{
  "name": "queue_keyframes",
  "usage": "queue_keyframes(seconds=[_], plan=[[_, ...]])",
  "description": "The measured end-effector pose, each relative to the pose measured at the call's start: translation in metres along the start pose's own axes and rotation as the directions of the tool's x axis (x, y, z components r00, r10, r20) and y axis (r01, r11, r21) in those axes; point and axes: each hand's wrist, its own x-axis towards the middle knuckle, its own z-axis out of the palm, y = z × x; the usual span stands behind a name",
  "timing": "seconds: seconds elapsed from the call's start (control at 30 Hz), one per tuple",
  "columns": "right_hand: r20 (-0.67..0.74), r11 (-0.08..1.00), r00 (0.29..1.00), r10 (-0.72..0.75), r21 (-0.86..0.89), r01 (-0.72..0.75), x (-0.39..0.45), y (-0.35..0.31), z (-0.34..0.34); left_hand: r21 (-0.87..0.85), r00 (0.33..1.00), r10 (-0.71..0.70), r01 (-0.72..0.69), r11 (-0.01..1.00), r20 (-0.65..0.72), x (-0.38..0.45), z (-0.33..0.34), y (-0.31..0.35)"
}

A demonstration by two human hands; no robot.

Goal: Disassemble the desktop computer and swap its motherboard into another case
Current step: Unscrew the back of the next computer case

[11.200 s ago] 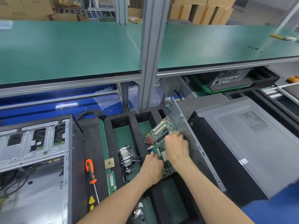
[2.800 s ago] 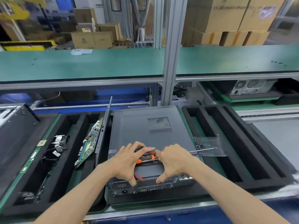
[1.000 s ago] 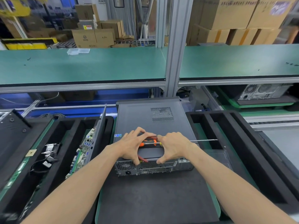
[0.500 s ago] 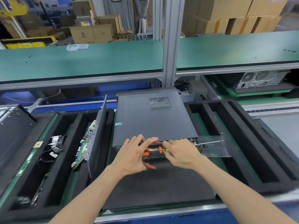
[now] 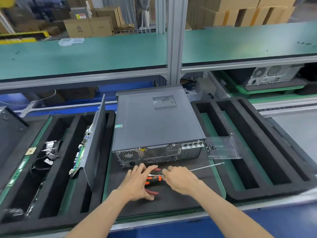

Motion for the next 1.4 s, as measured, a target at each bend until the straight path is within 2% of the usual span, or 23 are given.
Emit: queue_keyframes(seconds=[0.13,0.33,0.43,0.67,0.8,1.0,1.1,1.17,1.3,1.4], plan=[[0.081,0.998,0.997,-0.004,0.066,-0.001,0.013,-0.002,0.009,0.026,1.000,-0.020,0.019,0.999,0.017,0.009,0.013,-0.010],[0.108,0.993,0.992,-0.059,0.112,0.047,0.023,0.005,0.013,-0.007,1.000,-0.005,0.005,1.000,-0.022,0.014,0.019,-0.019],[0.089,0.993,0.994,-0.070,0.099,0.061,0.022,0.007,0.017,-0.020,0.999,-0.012,0.011,1.000,-0.047,0.011,0.017,-0.024],[0.080,0.997,0.994,-0.078,0.027,0.076,0.025,0.010,0.019,-0.021,0.996,-0.086,0.086,0.996,-0.012,0.000,0.021,-0.032],[0.019,0.996,0.997,-0.077,-0.044,0.078,0.023,0.018,0.021,-0.023,0.992,-0.121,0.120,0.992,-0.026,-0.010,0.024,-0.039],[-0.067,0.995,0.995,-0.080,-0.066,0.076,0.028,0.023,0.018,-0.166,0.986,-0.165,0.160,0.973,-0.015,-0.013,0.025,-0.035],[-0.091,0.992,0.991,-0.094,-0.092,0.086,0.034,0.016,0.014,-0.315,0.971,-0.212,0.168,0.934,-0.111,-0.009,0.020,-0.033],[-0.089,0.989,0.991,-0.098,-0.119,0.087,0.038,0.010,0.013,-0.280,0.968,-0.186,0.134,0.951,-0.169,-0.003,0.012,-0.029],[-0.067,0.987,0.994,-0.086,-0.141,0.076,0.045,-0.002,0.011,-0.066,0.977,-0.100,0.089,0.994,-0.189,0.008,0.002,-0.017],[-0.080,0.992,0.995,-0.066,-0.110,0.057,0.046,-0.003,0.006,-0.067,0.957,-0.120,0.106,0.992,-0.263,0.011,0.003,-0.011]])
